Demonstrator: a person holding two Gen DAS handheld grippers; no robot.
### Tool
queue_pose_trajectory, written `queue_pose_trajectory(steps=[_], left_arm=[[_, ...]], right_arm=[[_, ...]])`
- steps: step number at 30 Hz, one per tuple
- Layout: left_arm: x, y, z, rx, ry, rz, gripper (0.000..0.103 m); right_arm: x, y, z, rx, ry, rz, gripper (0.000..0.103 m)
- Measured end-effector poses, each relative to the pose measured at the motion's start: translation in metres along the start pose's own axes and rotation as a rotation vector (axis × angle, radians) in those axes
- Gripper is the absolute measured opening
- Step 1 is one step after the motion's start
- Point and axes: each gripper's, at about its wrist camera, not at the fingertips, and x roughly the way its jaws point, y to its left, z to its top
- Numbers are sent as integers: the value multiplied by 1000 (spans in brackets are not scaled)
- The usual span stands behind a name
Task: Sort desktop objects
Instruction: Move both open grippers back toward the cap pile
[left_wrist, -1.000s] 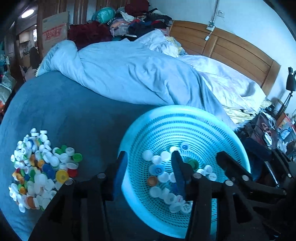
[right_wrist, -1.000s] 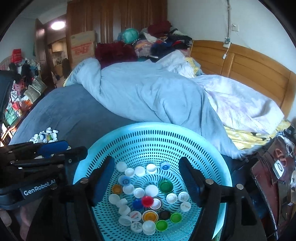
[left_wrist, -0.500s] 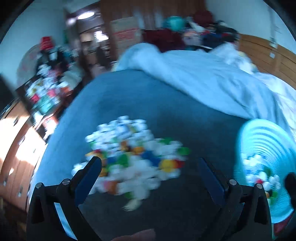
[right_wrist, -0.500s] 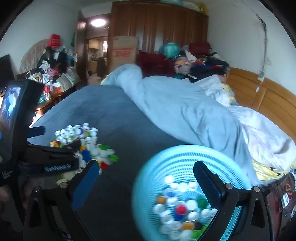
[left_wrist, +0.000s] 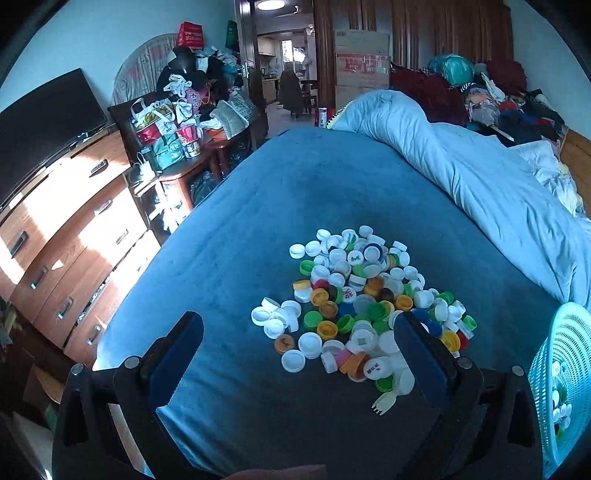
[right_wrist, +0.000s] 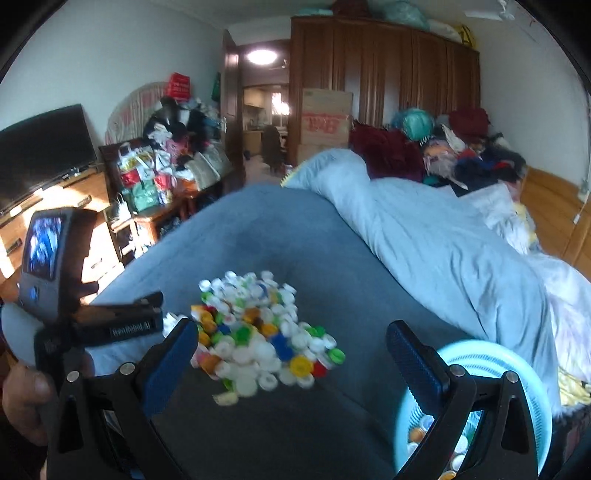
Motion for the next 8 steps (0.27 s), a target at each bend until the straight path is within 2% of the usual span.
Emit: queue_pose_trajectory(steps=[8], left_arm=[[1, 3, 2, 6, -1, -21, 101]], right_arm=[[5, 10, 8, -15, 8, -3, 103]])
